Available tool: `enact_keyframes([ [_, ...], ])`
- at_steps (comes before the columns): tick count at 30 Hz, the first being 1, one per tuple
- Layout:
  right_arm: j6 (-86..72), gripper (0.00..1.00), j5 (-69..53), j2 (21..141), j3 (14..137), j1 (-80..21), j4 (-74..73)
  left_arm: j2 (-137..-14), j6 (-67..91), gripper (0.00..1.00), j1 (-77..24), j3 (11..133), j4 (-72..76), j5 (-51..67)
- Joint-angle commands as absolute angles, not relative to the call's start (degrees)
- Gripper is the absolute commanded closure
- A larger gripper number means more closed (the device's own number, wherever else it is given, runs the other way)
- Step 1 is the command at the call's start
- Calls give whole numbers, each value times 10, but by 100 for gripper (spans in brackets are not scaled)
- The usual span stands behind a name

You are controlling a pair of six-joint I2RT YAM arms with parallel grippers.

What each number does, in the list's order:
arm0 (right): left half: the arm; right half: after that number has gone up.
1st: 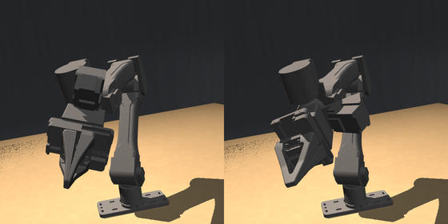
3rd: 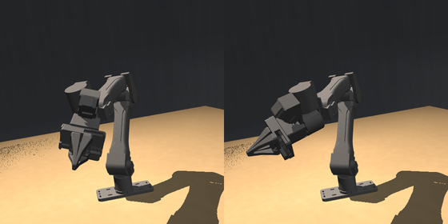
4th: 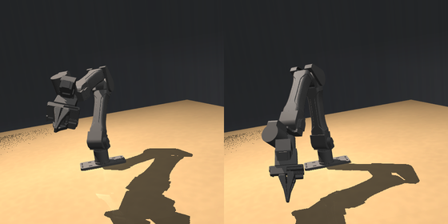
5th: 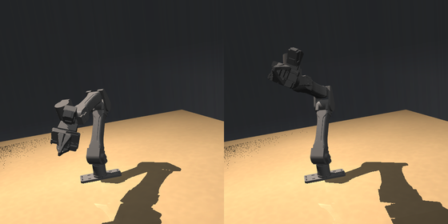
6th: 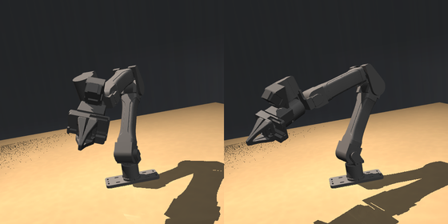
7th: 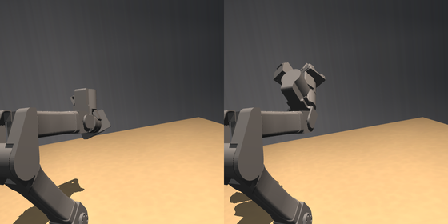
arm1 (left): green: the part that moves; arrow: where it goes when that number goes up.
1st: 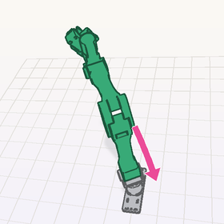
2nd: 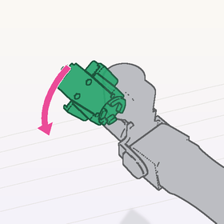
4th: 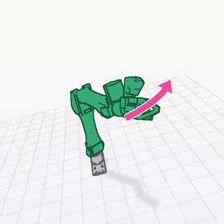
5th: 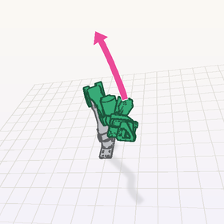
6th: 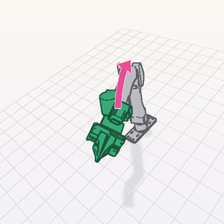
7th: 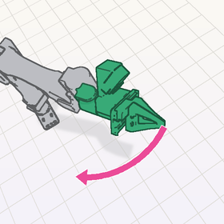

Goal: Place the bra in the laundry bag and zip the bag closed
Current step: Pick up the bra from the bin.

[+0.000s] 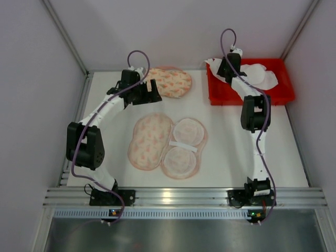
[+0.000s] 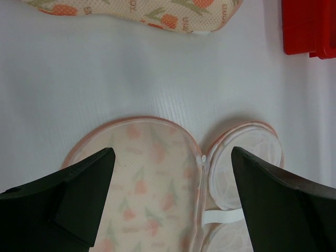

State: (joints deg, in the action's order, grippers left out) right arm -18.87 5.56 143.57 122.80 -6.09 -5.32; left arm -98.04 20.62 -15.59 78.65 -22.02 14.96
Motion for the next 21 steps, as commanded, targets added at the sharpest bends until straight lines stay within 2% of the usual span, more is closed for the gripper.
enact_keyframes([
  [1, -186, 67, 57, 1432, 1262, -58, -13, -979, 219, 2, -142, 780, -211, 170],
  [2, -182, 74, 55, 1430, 1259, -57, -10, -978, 218, 1, -141, 780, -212, 171],
  [3, -178, 85, 54, 1426, 1255, -57, -8, -976, 219, 1, -137, 779, -211, 175],
  [5, -173, 99, 28, 1406, 1245, -54, -6, -970, 217, 1, -133, 774, -211, 177],
  [7, -172, 100, 12, 1377, 1235, -47, -8, -961, 212, 1, -131, 769, -211, 176],
  [11, -171, 100, -97, 1307, 1209, -27, -25, -941, 199, 1, -130, 756, -211, 179],
  [14, -145, 100, -177, 1251, 1202, -7, -70, -927, 181, 1, -130, 746, -212, 192],
  [21, -72, 100, -278, 1107, 1165, 61, -165, -894, 154, 1, -130, 729, -212, 195],
])
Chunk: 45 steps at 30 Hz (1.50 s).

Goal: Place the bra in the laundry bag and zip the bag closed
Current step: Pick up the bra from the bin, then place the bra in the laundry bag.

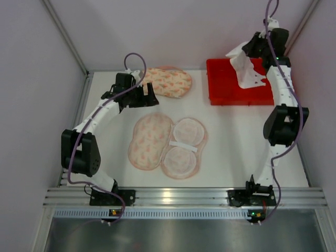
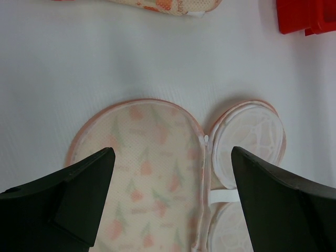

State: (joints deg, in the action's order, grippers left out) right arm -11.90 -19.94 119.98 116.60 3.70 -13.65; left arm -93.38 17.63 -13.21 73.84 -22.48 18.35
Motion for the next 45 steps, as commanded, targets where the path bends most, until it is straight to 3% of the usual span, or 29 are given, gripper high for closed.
enact_keyframes([
  [1, -56, 100, -286, 1095, 1164, 65, -177, -891, 149, 2, -130, 727, -212, 196],
  [8, -15, 100, -349, 992, 1151, 89, -245, -869, 141, 1, -130, 706, -211, 194],
  [15, -112, 100, -371, 845, 1059, 93, -243, -846, 147, 1, -130, 690, -211, 184],
  [19, -179, 100, -358, 744, 922, 90, -216, -821, 142, 1, -127, 684, -208, 281],
  [22, -221, 100, -373, 659, 823, 75, -184, -765, 147, 1, -130, 636, -123, 384],
  [26, -257, 100, -388, 591, 752, 40, -172, -709, 183, 2, -169, 606, -28, 422],
  [31, -263, 100, -357, 541, 705, -55, -159, -763, 365, 1, -233, 650, 14, 481],
  [35, -272, 100, -299, 533, 699, -139, -142, -792, 626, 1, -262, 607, 185, 475],
  [40, -265, 100, -202, 547, 697, -213, -118, -802, 728, 1, -297, 629, 236, 409],
  [45, -283, 100, -178, 571, 685, -255, -90, -835, 785, 1, -306, 682, 207, 369],
])
